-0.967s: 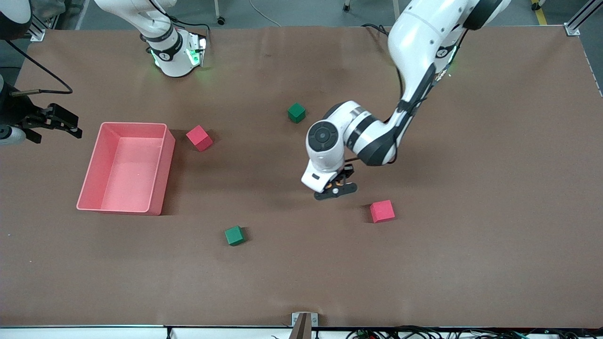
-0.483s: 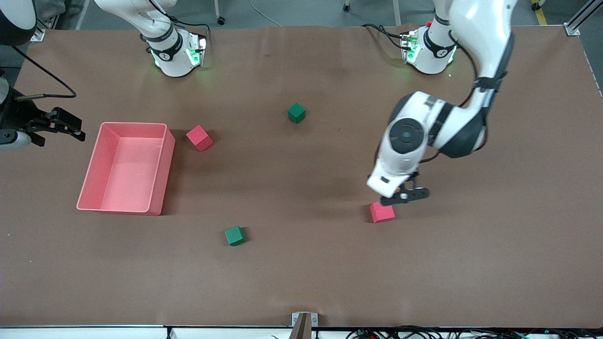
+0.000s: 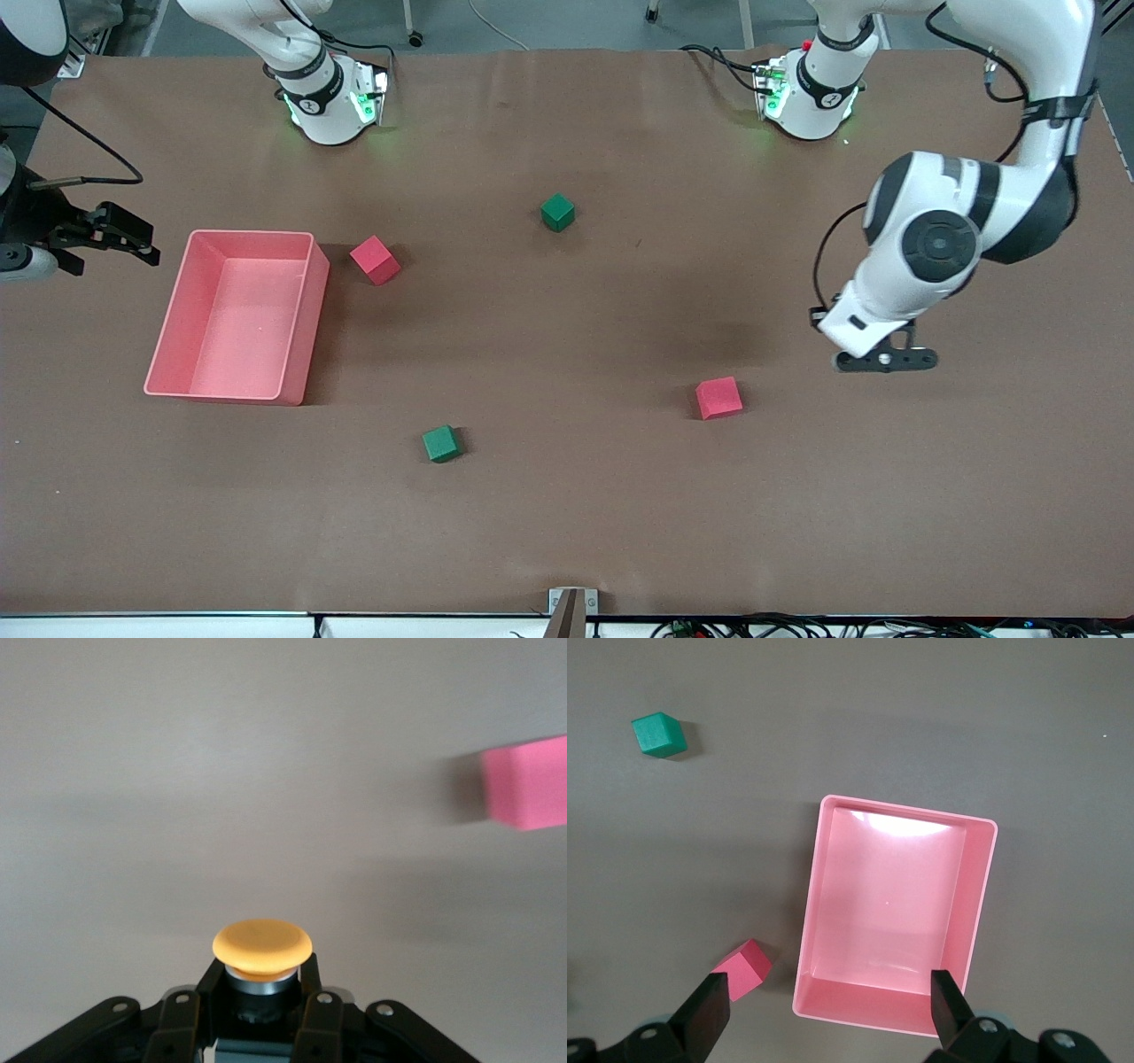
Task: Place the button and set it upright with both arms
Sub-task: 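Lift the button with the left gripper and carry it aside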
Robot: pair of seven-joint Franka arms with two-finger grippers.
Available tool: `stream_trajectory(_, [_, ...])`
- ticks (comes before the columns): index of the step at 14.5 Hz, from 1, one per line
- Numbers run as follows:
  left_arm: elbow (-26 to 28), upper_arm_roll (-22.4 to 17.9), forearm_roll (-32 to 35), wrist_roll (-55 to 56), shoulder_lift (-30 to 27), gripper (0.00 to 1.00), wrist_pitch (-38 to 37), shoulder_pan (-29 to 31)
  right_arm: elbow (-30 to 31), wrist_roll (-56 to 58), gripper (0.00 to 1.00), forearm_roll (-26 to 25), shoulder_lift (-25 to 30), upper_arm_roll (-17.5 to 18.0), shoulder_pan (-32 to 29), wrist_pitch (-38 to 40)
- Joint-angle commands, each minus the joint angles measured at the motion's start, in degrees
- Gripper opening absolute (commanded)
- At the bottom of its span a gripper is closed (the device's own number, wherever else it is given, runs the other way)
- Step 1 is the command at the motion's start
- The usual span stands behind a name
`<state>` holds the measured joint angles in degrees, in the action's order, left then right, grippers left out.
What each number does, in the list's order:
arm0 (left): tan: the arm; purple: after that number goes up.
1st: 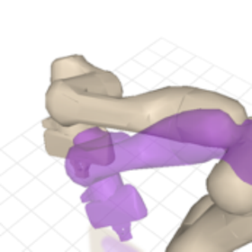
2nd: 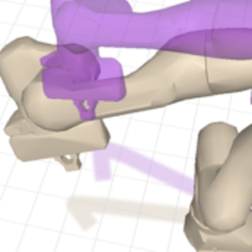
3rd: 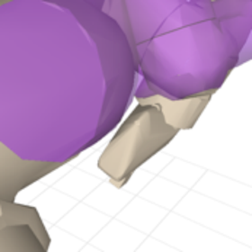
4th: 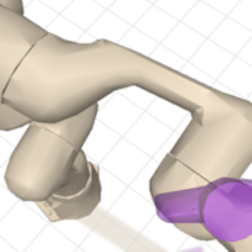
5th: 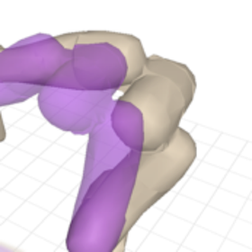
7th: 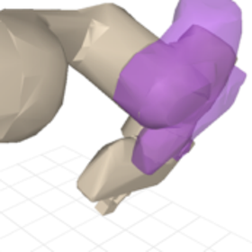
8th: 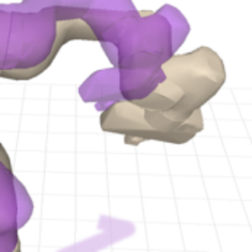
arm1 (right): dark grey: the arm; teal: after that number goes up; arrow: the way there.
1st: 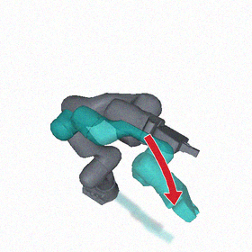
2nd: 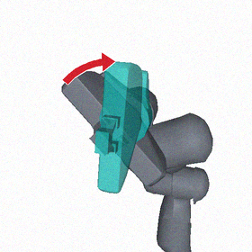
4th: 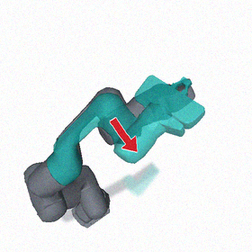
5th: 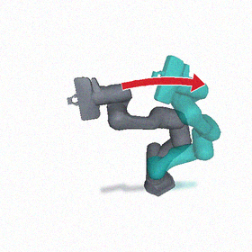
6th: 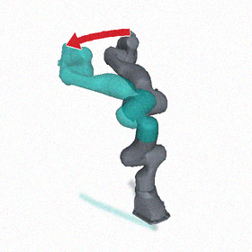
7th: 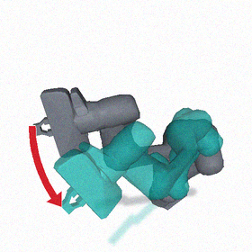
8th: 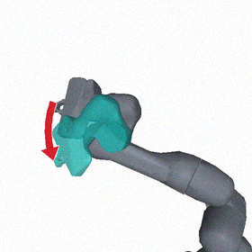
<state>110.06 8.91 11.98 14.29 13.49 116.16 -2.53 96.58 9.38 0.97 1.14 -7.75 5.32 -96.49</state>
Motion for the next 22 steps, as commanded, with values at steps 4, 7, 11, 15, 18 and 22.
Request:
stream_trajectory(4, [4.28, 0.76, -3.01, -15.68, -1.89, 0.0, 4.77, 10.61, -0.17, 0.73, 1.0, 0.79, 0.09, 0.63, -0.93, 0.16])
stream_trajectory(7, [7.43, 0.67, -3.11, -17.01, -1.1, 0.0, 10.98, 12.9, 0.01, 0.73, 1.0, 0.87, 0.09, 0.63, -0.84, 0.07])
stream_trajectory(11, [11.83, 0.49, -2.41, -18.16, 1.89, 0.0, 21.28, 15.44, 0.36, 0.73, 1.0, 0.87, 0.17, 0.28, -0.66, 0.51])
stream_trajectory(15, [11.93, 0.41, -2.32, -22.19, 5.31, 0.0, 24.37, 17.91, 0.36, 0.73, 1.0, 0.87, 0.09, -0.51, 0.91, 0.25])
stream_trajectory(18, [12.37, 0.41, -2.23, -28.15, 6.63, 0.0, 26.74, 19.49, 0.36, 0.99, 1.0, 0.87, -0.18, -1.22, 1.27, 0.6])
stream_trajectory(22, [12.81, 0.49, -2.32, -30.2, 6.55, 0.0, 27.81, 20.55, 0.27, 1.43, 1.0, 0.87, -0.26, -1.04, 1.27, 0.6])
